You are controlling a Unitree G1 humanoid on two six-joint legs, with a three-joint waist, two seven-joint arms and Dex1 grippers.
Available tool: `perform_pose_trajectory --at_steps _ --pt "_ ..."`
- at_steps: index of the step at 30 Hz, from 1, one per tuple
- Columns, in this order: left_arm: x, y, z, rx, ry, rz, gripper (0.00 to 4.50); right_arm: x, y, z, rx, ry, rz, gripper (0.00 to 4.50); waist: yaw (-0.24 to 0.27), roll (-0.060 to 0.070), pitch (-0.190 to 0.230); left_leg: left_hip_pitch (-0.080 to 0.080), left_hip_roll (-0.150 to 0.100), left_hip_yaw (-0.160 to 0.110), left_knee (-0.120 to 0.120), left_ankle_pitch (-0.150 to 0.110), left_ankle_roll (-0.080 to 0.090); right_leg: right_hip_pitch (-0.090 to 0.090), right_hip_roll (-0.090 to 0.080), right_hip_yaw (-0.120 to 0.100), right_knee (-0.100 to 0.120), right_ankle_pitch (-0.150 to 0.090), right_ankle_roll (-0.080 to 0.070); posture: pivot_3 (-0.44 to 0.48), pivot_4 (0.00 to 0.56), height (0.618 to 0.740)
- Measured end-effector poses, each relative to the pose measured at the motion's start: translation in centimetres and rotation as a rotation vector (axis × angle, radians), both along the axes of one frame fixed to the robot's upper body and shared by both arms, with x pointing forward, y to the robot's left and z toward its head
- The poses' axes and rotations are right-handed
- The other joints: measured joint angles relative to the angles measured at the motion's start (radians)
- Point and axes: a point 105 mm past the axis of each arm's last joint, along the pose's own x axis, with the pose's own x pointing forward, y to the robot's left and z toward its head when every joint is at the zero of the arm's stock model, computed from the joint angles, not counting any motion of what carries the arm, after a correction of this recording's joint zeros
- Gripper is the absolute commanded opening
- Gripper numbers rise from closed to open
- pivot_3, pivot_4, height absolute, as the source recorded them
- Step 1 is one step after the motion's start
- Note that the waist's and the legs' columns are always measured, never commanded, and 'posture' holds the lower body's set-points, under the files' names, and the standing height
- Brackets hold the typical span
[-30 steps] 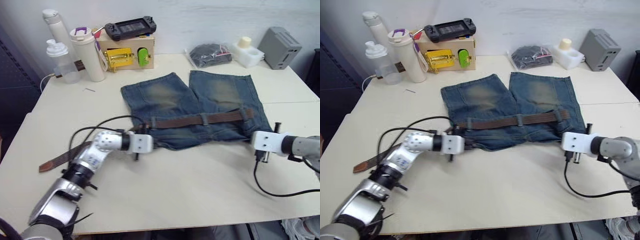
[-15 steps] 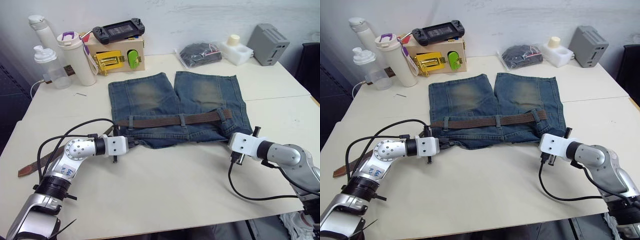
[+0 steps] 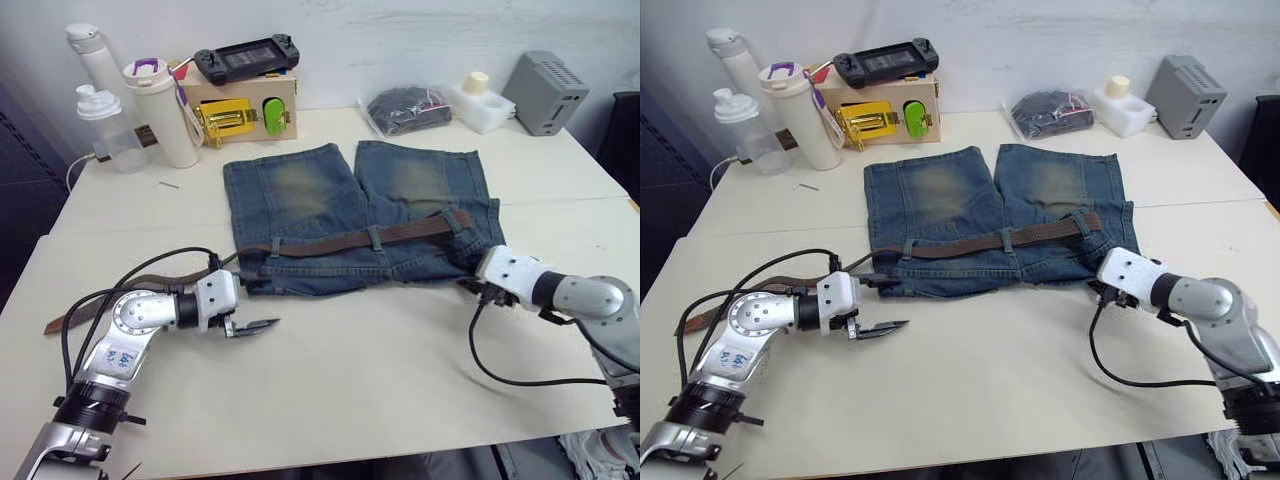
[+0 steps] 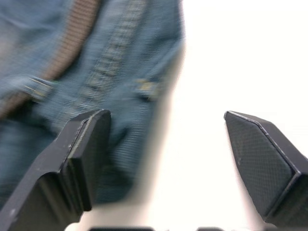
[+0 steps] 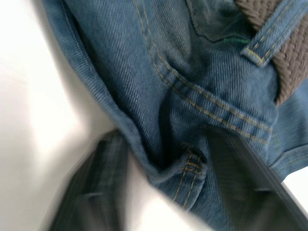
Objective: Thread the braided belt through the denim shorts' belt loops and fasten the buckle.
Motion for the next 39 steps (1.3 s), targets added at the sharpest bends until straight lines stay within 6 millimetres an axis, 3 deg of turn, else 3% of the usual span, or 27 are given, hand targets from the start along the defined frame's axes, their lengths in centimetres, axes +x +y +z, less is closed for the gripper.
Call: perform_pose_trajectory --at_steps 1,4,7,9,11,14,18,23,24,27,30,34,35,39 --pt "0.0 0.3 0.7 -0.025 0.03 0.001 4.16 -0.1 0.0 0.5 0.027 0.025 0.008 4.45 -0.001 0.001 0.001 0.0 0.0 0.0 0.0 0.0 0.0 0.0 0.0 0.0 0.0 0.0 0.0 0.0 0.15 0.646" --pt "1.0 1.4 3.8 -0.085 0.053 0.032 4.16 0.3 -0.1 4.1 0.112 0.037 0.03 4.45 -0.002 0.006 0.006 -0.001 0.0 0.001 0.001 0.0 0.0 0.0 -0.001 0.0 -0.001 0.0 0.0 0.0 0.15 0.646" --pt "3.9 1.9 6.7 -0.163 0.048 0.102 4.16 2.0 0.1 9.0 0.272 0.021 0.012 4.45 0.0 0.006 0.008 -0.001 0.0 0.001 0.002 0.0 0.0 0.001 -0.001 -0.002 -0.003 0.0 0.0 0.0 0.15 0.646" --pt "5.9 1.8 7.7 -0.226 0.089 0.148 4.16 3.8 0.2 12.1 0.411 0.003 -0.03 4.45 -0.001 0.005 0.009 -0.002 0.0 0.001 0.001 0.0 0.0 0.002 -0.002 -0.004 -0.005 0.0 0.0 0.0 0.15 0.646" --pt "7.3 1.1 7.7 -0.266 0.146 0.175 4.16 5.3 0.4 13.7 0.534 0.024 -0.078 4.45 -0.004 0.004 0.009 -0.001 0.0 0.0 -0.001 0.0 0.0 0.002 -0.002 -0.005 -0.004 0.0 0.0 0.0 0.15 0.646" --pt "8.7 0.2 5.6 -0.278 0.295 0.214 4.16 7.2 0.6 12.5 0.614 0.135 -0.159 4.45 -0.007 0.002 0.01 -0.001 0.0 -0.002 -0.003 0.0 0.0 0.0 -0.002 -0.006 -0.003 0.001 -0.001 0.0 0.15 0.646" --pt "9.8 -0.6 2.7 -0.271 0.46 0.269 4.16 8.6 1.2 7.8 0.622 0.336 -0.251 4.45 -0.017 0.002 0.011 -0.003 -0.001 -0.009 -0.004 0.0 0.0 -0.001 -0.004 -0.013 -0.001 0.001 -0.002 0.0 0.15 0.646" --pt "10.1 0.2 2.8 -0.25 0.467 0.278 4.16 9.0 1.7 5.7 0.577 0.399 -0.264 4.45 -0.031 0.002 0.011 -0.003 -0.002 -0.015 -0.002 -0.001 -0.002 0.0 -0.009 -0.022 0.002 0.001 -0.002 0.0 0.15 0.646" --pt "10.1 0.2 2.8 -0.245 0.463 0.272 3.9 9.0 1.8 5.3 0.572 0.408 -0.261 4.49 -0.032 0.002 0.011 -0.004 -0.002 -0.014 -0.001 -0.001 -0.002 0.0 -0.008 -0.022 0.002 0.001 -0.002 0.0 0.15 0.646" --pt "9.7 0.2 2.4 -0.218 0.463 0.253 2.95 8.9 2.0 4.8 0.562 0.428 -0.253 3.67 -0.032 0.003 0.011 -0.005 -0.002 -0.014 0.003 -0.001 -0.002 0.0 -0.008 -0.022 0.003 0.001 -0.002 0.0 0.15 0.646" --pt "8.9 0.1 2.1 -0.181 0.449 0.211 1.97 8.8 2.2 4.8 0.561 0.434 -0.23 2.54 -0.032 0.003 0.011 -0.005 -0.002 -0.015 0.006 -0.002 -0.003 0.0 -0.008 -0.022 0.007 0.001 -0.002 0.0 0.15 0.646" --pt "8.0 -0.6 1.9 -0.134 0.413 0.146 0.31 8.8 2.8 4.6 0.556 0.45 -0.21 0.57 -0.03 0.003 0.011 -0.005 -0.002 -0.017 0.007 -0.002 -0.003 0.0 -0.008 -0.022 0.008 0.001 -0.002 0.0 0.15 0.646" --pt "7.9 -0.6 1.9 -0.129 0.404 0.143 0.3 8.8 2.9 4.5 0.554 0.452 -0.207 0.32 -0.03 0.003 0.011 -0.005 -0.002 -0.017 0.008 -0.002 -0.003 0.0 -0.008 -0.022 0.009 0.001 -0.002 0.0 0.15 0.646" --pt "7.9 -0.6 2.0 -0.12 0.387 0.144 0.3 8.8 2.9 4.5 0.554 0.453 -0.205 0.32 -0.03 0.003 0.011 -0.005 -0.003 -0.017 0.008 -0.002 -0.003 0.0 -0.008 -0.022 0.009 0.001 -0.002 0.0 0.15 0.646"
